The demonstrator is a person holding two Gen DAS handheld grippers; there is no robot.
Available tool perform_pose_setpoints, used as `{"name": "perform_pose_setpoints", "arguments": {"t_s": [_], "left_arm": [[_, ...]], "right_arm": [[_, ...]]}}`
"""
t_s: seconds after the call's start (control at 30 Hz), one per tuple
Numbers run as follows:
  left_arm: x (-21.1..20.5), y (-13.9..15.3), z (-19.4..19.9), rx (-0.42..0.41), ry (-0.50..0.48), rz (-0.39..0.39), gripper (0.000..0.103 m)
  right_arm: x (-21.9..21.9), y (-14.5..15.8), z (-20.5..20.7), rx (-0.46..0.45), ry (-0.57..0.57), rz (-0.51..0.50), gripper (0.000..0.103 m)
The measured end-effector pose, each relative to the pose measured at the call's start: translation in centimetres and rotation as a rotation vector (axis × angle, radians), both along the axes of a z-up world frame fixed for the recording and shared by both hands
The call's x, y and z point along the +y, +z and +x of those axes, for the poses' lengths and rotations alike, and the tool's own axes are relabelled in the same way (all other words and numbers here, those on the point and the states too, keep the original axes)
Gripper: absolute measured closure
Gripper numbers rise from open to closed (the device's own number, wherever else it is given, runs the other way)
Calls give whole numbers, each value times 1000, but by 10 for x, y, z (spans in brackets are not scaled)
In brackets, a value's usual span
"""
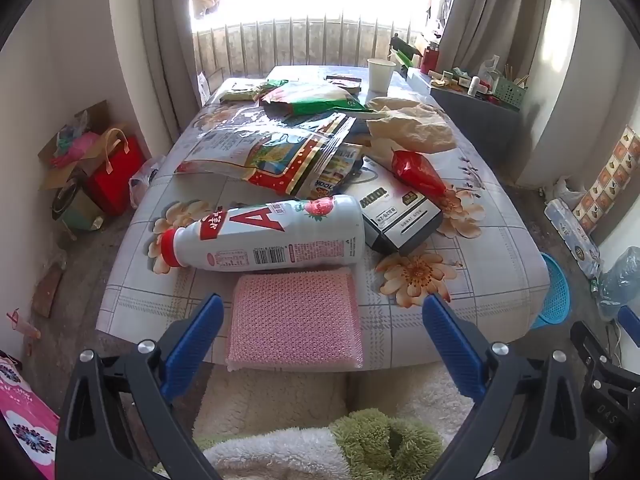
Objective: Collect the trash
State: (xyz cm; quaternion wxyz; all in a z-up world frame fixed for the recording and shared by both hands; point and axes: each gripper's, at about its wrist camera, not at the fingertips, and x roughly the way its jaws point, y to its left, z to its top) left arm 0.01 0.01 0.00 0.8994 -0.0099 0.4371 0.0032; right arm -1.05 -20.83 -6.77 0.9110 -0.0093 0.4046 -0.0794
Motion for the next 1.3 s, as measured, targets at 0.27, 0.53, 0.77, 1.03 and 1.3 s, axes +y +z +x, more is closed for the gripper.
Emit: {"name": "perform_pose_setpoints", "arguments": {"t_s": [0.27, 0.53, 0.77, 1.03, 1.3], "left_arm": [[0, 0, 0, -3, 2, 0, 6], [0, 0, -1, 2, 4, -1, 6], [0, 0, -2, 3, 3, -1, 6], [0, 0, -2, 4, 3, -1, 6], [0, 0, -2, 5, 2, 0, 6]], "right_arm": [[-1, 1, -1, -2, 9, 0, 8], [0, 1, 0, 5, 1, -4, 8], [-2, 3, 2, 6, 0, -3, 8], [-4, 8, 4, 5, 1, -4, 8], [-2, 10, 5, 6, 0, -4, 8]]}}
